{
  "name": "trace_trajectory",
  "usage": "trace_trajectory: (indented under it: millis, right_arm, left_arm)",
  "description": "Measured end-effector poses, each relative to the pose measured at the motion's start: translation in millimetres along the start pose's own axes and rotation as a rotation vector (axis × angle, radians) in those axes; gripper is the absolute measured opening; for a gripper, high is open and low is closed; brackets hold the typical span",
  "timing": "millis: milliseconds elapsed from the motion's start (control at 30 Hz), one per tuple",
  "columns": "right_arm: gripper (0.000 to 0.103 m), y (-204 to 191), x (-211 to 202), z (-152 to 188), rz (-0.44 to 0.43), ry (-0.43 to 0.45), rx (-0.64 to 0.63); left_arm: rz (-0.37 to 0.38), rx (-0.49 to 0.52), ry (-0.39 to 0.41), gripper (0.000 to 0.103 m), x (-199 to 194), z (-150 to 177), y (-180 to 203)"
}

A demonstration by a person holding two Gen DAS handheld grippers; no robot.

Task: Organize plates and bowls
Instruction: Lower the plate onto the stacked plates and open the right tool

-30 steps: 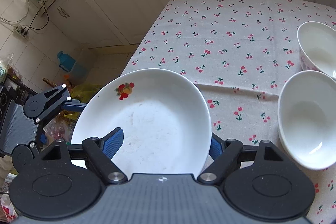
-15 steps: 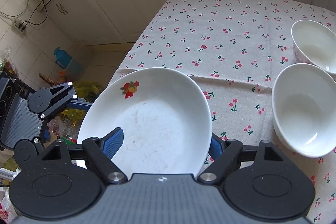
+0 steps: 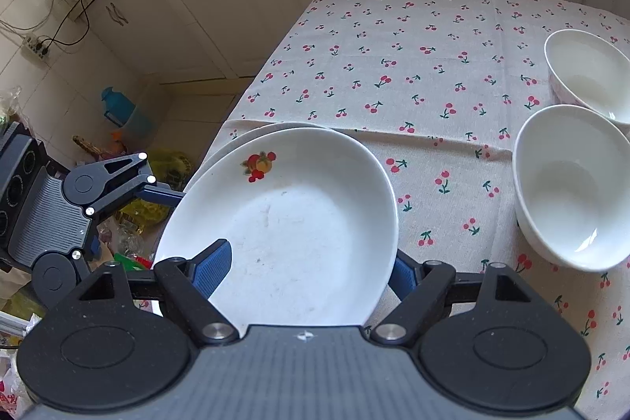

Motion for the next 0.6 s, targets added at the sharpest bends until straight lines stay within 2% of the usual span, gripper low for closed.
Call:
trace_trajectory:
  millis: [400, 600]
  right_arm:
    - [0.086, -1, -5, 7, 0.003, -0.003, 0.013]
    - [0.086, 0, -10, 11, -0.030, 0.003, 0.027]
  left_arm:
    - [-0.024, 0.007, -0.017, 0.101, -4, -4, 1]
    - [-0.037, 0.017, -0.005, 0.101, -9, -1, 5]
Point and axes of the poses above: each gripper's, at about its wrist camera, not at the fingertips, and x roughly the way its jaws point, y to its right, z to its underside, the point moved 2 cm from there along x, roughly the way its jaws point, and after that the axes turned 15 degrees about x, right-handed, at the moved point
